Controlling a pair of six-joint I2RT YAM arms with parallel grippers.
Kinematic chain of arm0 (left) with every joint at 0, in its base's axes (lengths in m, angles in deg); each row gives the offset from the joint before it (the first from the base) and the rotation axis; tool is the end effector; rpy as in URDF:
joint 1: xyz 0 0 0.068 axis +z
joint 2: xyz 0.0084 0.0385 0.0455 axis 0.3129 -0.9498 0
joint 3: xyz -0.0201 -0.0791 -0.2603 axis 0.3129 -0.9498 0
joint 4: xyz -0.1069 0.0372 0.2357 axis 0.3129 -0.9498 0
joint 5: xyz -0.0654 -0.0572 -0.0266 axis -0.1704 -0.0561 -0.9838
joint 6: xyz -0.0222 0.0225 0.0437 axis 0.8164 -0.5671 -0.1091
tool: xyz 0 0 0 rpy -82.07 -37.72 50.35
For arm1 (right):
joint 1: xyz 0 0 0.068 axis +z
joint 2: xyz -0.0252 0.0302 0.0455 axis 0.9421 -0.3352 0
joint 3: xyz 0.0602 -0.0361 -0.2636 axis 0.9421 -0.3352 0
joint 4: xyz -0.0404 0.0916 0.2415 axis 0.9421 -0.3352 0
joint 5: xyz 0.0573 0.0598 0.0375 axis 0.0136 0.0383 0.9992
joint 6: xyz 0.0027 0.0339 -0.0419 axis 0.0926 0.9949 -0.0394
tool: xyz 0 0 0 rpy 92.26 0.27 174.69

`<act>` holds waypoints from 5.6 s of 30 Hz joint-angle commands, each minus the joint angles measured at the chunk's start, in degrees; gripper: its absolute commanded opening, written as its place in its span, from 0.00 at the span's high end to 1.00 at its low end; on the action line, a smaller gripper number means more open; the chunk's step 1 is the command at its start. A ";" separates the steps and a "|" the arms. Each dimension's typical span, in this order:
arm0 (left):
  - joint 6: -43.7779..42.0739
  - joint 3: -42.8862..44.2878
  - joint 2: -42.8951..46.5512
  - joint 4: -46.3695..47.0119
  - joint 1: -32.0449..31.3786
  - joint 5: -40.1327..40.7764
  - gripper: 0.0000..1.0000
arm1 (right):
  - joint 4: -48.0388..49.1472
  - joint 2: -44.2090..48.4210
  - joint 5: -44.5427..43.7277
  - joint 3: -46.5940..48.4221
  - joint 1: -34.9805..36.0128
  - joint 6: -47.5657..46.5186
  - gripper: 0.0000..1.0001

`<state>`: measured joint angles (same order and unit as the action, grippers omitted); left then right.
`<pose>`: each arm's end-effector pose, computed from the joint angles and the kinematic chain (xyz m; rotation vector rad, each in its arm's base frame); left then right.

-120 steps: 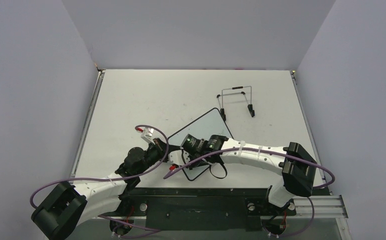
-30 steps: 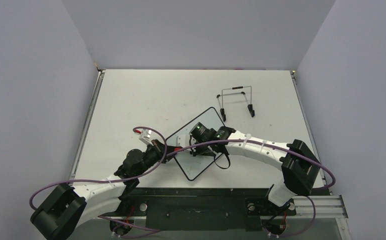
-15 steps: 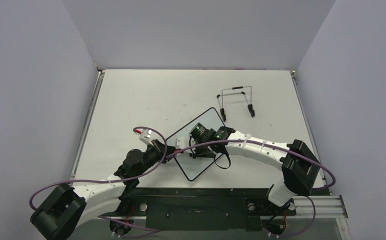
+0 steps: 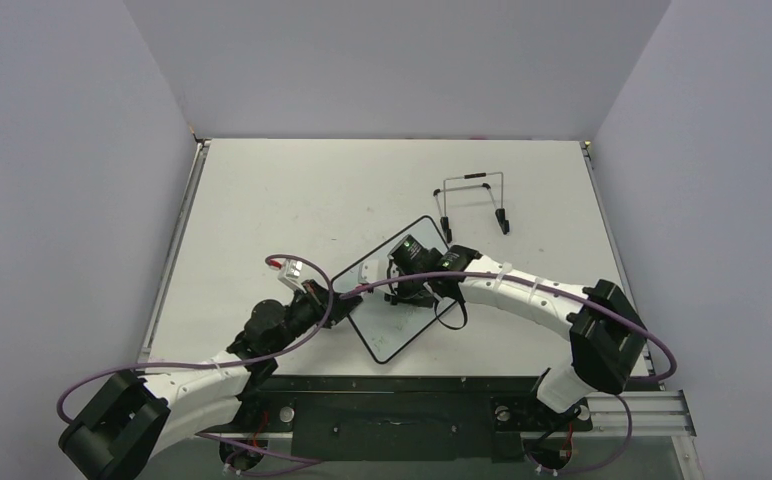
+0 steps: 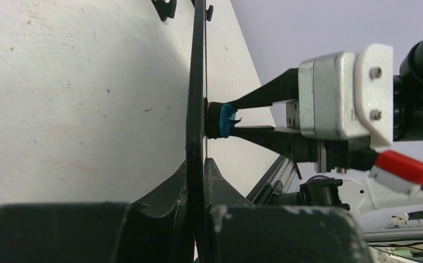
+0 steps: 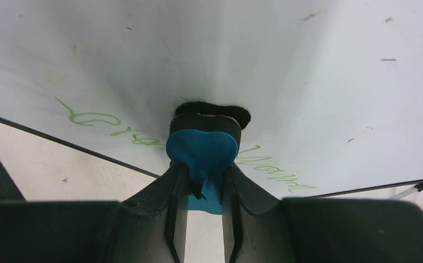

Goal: Erase the whiteboard
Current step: Erase the whiteboard at the center of the board.

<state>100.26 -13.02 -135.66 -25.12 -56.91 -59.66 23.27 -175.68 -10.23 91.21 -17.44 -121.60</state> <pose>0.1361 -0.1145 0.1679 -0.1788 1.8215 -1.3314 0.1848 0.2491 0.2302 -1.8422 1.9629 0.2060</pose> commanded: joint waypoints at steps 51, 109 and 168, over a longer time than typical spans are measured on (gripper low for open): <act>2.93 1.73 2.09 12.61 -0.70 -3.85 1.00 | 8.49 7.19 0.20 -3.60 -7.33 4.03 1.00; 4.17 0.89 2.34 13.60 -0.75 -2.76 1.00 | -1.15 8.32 5.92 -6.57 3.03 -7.05 1.00; 4.66 0.68 1.85 15.01 -0.71 -2.89 1.00 | -2.58 14.20 13.98 -8.57 -7.24 -9.35 1.00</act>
<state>103.34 -14.18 -135.02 -21.04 -57.52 -62.02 22.44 -162.35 -1.33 81.94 -25.31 -128.29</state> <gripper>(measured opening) 0.027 0.188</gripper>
